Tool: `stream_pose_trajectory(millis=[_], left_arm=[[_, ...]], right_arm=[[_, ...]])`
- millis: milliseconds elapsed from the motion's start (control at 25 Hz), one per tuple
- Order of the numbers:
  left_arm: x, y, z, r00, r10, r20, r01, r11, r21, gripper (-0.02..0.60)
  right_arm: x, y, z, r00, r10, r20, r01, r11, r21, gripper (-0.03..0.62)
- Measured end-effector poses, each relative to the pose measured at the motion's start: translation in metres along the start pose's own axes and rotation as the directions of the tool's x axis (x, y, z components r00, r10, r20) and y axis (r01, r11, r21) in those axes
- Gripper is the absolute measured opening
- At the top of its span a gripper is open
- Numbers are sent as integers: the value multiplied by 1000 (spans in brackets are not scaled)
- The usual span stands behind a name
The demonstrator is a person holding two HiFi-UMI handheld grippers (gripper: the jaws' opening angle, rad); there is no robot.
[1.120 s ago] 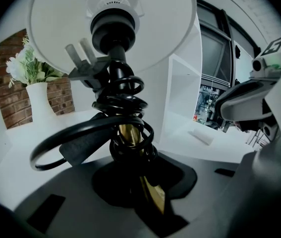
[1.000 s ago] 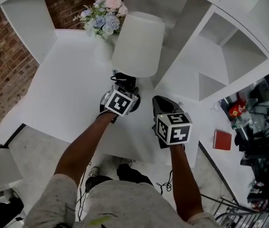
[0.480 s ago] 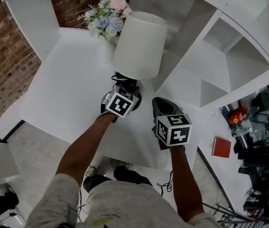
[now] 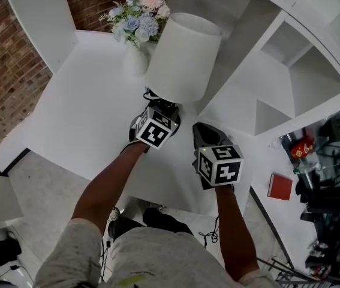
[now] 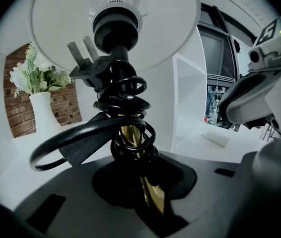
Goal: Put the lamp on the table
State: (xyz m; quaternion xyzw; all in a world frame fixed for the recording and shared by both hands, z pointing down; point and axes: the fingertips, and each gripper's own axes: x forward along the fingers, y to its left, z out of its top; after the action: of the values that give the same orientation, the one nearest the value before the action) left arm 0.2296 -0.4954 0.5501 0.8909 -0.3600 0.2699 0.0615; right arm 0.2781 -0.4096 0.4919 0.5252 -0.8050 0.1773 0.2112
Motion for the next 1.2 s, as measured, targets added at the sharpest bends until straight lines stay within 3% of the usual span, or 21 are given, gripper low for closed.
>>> stream_pose_trajectory(millis=[360, 1200], left_arm=[[7, 4, 4, 999, 19, 38, -19, 1000, 2, 94], [13, 10, 3, 988, 87, 130, -87, 996, -1, 91]], right_arm=[[-1, -10, 5, 998, -30, 46, 28, 999, 26, 5], [8, -13, -8, 999, -33, 10, 33, 999, 21, 5]])
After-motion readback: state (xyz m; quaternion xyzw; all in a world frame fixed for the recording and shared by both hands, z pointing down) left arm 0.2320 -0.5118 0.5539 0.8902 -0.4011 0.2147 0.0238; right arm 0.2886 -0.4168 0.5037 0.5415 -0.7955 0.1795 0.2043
